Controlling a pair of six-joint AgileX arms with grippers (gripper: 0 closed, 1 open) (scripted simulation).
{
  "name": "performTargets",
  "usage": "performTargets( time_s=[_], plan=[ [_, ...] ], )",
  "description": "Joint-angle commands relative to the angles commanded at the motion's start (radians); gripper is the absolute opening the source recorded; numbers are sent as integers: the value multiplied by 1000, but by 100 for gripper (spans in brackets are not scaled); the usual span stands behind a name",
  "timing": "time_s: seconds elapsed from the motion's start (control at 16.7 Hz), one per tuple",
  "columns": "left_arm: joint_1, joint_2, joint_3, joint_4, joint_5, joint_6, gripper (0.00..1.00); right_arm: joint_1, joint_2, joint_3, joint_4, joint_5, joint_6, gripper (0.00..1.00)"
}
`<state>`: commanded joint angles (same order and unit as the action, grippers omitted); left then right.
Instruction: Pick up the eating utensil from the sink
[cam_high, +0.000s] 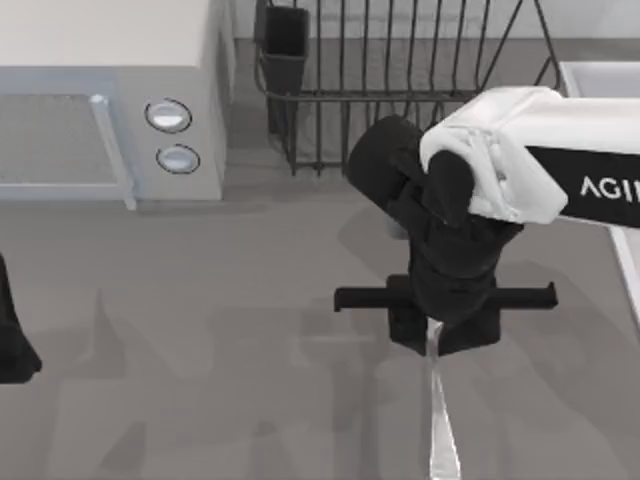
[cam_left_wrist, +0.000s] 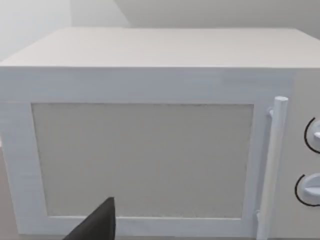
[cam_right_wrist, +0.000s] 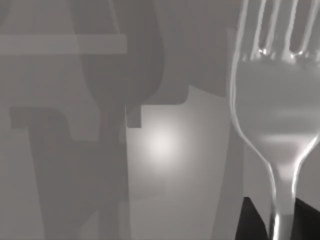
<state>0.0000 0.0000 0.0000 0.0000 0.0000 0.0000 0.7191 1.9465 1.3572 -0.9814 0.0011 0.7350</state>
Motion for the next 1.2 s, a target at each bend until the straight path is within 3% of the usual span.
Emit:
performTargets(
  time_s=[0.06,0.84,1.2],
  plan=[
    [0,0,0,0,0,0,100,0,0,0,0,0,0,0],
    [0,0,0,0,0,0,100,0,0,0,0,0,0,98],
    [0,0,0,0,0,0,100,0,0,0,0,0,0,100]
  ],
)
